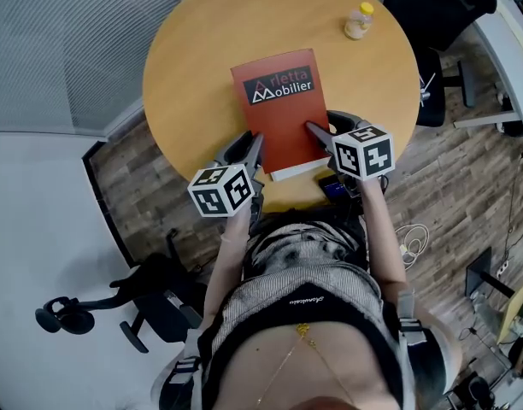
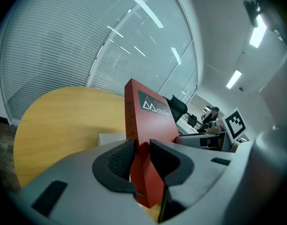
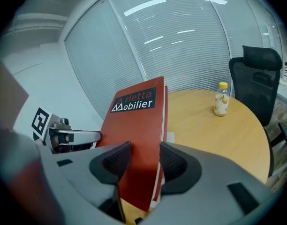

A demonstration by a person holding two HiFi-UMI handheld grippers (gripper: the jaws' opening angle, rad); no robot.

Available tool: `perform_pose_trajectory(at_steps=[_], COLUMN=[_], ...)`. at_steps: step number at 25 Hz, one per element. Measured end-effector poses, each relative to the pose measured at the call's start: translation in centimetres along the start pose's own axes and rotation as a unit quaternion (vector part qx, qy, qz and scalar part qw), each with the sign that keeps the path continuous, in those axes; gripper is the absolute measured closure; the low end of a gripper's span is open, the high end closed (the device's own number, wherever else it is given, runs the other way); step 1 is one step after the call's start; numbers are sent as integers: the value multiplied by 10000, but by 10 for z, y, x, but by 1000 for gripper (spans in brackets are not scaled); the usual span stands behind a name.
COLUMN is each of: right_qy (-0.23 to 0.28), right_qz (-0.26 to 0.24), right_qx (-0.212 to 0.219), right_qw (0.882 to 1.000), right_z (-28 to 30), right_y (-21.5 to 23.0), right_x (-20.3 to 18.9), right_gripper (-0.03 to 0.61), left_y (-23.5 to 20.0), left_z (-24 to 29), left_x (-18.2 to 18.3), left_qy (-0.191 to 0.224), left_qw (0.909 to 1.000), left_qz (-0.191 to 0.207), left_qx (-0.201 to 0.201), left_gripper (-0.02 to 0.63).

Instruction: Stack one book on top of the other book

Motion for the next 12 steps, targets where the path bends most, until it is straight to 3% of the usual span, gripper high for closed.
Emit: perform_pose_trajectory(at_steps=[12], right_qy=[-321], right_qz=[2], right_qx=[239], right_qw=[9992], right_z=[20], right_y=[6], right_x=[-10], right_gripper=[376], left_y=[-14], left_z=[6], left_x=[-14], left_qy=[-145], left_qw=[9992], left_qz=[-293], left_qx=[210], left_gripper=[515])
Point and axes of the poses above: the fingertips, and each gripper's own axes: z forward along the fingers, y to its right, x out of its top, the point moved 10 cm from there along -z, backward along the fingers, and after that the axes turned 11 degrees about -z, right-handed, at the moved point
